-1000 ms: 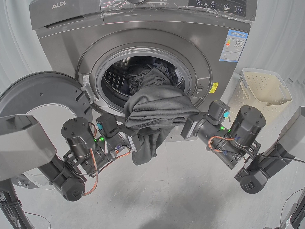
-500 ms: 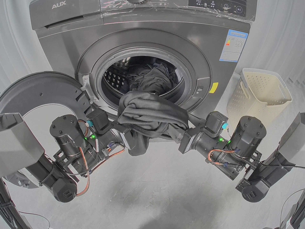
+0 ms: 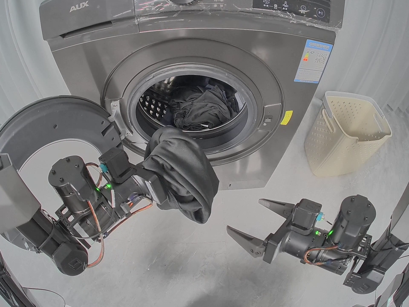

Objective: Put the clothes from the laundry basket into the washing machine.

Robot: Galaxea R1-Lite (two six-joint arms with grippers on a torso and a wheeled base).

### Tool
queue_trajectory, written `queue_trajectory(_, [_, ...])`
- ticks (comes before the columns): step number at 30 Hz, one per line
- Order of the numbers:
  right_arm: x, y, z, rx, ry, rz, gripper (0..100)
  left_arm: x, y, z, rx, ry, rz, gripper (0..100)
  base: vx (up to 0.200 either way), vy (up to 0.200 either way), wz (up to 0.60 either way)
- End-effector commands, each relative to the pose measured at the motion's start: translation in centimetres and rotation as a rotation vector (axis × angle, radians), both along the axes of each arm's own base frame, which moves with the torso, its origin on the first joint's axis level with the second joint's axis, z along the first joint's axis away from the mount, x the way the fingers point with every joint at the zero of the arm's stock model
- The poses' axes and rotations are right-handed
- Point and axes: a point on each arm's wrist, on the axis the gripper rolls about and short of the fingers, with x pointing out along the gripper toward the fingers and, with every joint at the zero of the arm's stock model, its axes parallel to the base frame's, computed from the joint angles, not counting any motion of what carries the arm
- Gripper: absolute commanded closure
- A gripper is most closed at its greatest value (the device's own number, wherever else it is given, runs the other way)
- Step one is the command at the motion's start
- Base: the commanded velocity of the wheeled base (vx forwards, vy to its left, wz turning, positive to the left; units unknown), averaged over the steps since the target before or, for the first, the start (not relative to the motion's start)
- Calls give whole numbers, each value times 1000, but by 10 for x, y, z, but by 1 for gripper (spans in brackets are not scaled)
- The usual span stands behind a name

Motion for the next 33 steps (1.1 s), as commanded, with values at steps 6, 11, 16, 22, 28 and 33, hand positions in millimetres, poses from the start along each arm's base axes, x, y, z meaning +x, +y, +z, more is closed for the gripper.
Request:
queue_trajectory(6, [7,-25,1,-6,1,-90,0,-10,10,-6,11,39,32,100,0,0,0])
queue_trajectory(11, [15,-24,6,17,-17,-112,0,-10,12,-10,33,48,40,100,0,0,0])
queue_trajectory(16, [22,-26,7,24,-21,-143,0,-13,12,-13,40,58,34,100,0,0,0])
queue_trajectory(22, [27,-33,7,26,-22,-177,0,-17,11,-22,106,63,30,100,0,0,0])
queue_trajectory(28, [27,-33,7,27,-23,-177,0,-17,11,-22,107,62,25,100,100,0,0])
queue_trajectory(33, [27,-32,8,27,-23,-173,0,-17,11,-22,109,61,31,100,200,0,0])
